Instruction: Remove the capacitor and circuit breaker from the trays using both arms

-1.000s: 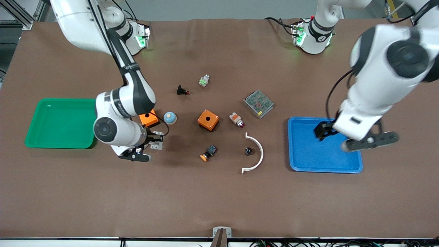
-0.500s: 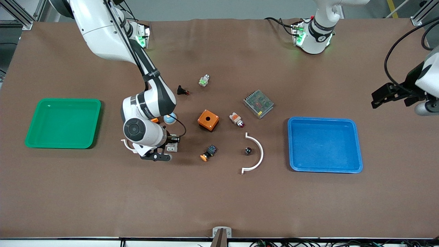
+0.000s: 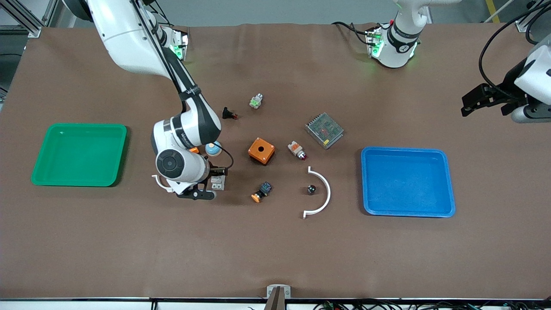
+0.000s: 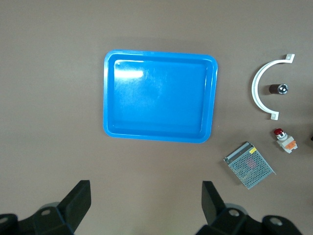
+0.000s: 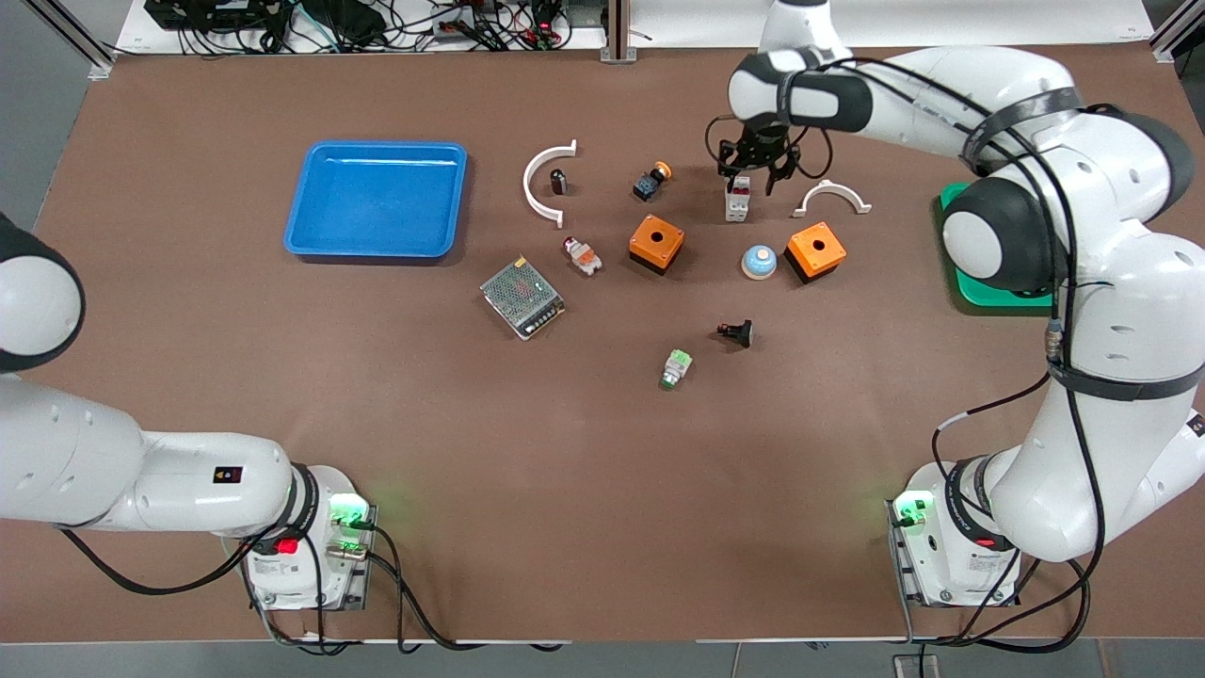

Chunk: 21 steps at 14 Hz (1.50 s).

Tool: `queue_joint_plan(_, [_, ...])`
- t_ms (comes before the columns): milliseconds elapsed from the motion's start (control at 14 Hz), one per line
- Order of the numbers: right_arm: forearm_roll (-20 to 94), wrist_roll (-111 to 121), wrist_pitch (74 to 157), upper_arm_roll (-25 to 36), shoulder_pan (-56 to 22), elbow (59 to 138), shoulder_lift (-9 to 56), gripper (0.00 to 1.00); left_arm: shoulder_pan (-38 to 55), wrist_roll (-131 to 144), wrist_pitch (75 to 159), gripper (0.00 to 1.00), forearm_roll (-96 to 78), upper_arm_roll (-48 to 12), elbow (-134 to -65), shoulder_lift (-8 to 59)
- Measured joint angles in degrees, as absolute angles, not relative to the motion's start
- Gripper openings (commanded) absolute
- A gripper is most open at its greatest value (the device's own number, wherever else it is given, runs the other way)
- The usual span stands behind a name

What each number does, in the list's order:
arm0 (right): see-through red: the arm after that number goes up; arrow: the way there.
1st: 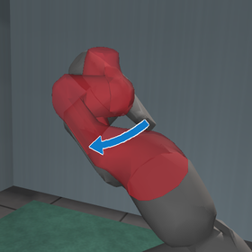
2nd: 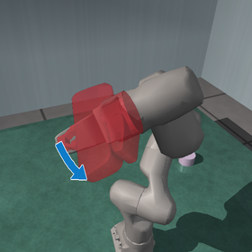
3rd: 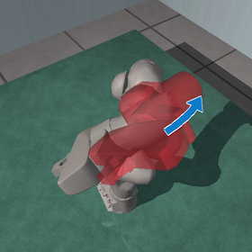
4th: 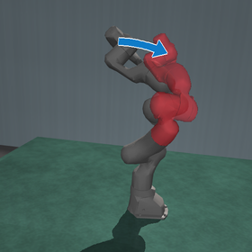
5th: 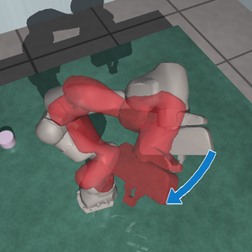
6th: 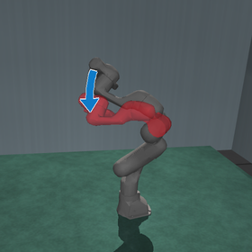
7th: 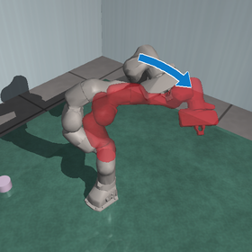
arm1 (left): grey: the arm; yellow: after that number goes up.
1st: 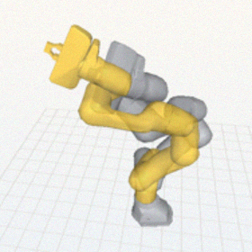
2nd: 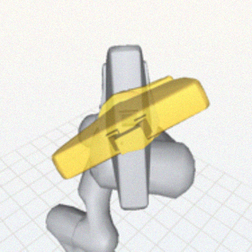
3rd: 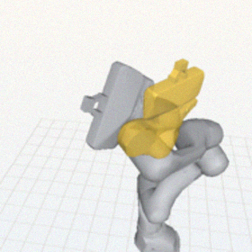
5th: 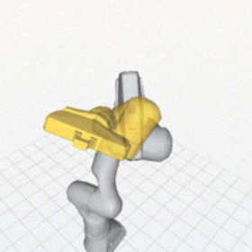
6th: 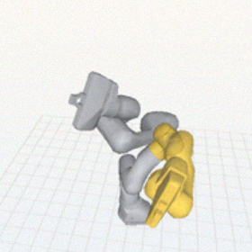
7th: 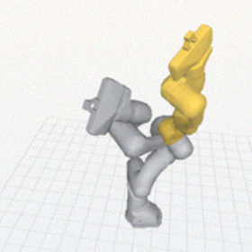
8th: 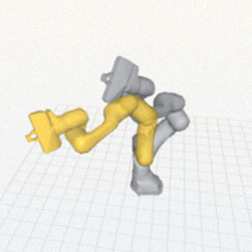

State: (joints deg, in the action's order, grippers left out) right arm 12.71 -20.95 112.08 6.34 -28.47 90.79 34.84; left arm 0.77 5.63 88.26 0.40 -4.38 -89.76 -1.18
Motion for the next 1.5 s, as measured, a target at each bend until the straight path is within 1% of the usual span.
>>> queue_joint_plan(143, [12.1,-20.9,103.3,8.4,-28.4,90.4,28.8,1.00,0.8,5.6,88.4,1.00,0.4,-4.5,-91.1,-2.7])
queue_joint_plan(286, [9.3,-20.9,95.7,10.5,-27.9,91.2,21.1,1.00,0.8,5.6,88.5,1.00,0.4,-4.7,-91.8,-3.5])
queue_joint_plan(429, [6.8,-20.5,91.1,11.6,-26.0,93.8,13.4,1.00,0.8,5.6,88.7,1.00,0.4,-5.2,-91.9,-3.7])
queue_joint_plan(571, [5.4,-18.5,88.9,11.8,-23.0,96.4,8.1,1.00,0.8,5.6,88.9,1.00,0.4,-5.5,-92.0,-3.7])
queue_joint_plan(714, [4.9,-14.5,87.8,11.9,-19.3,97.7,5.4,1.00,0.8,5.6,88.9,1.00,0.4,-5.9,-92.0,-3.7])
queue_joint_plan(1071, [3.0,-2.6,86.9,12.1,-8.4,97.9,3.4,1.00,0.8,5.6,88.9,1.00,0.4,-6.3,-91.7,-3.8])
queue_joint_plan(1286, [0.2,-1.0,86.1,11.9,-7.4,95.4,1.2,1.00,0.8,5.6,88.8,1.00,0.4,-6.3,-91.3,-3.8])
queue_joint_plan(1500, [-0.1,-1.0,82.7,11.6,-7.4,90.3,0.1,1.00,0.7,5.6,88.8,1.00,0.4,-6.3,-91.0,-3.8])
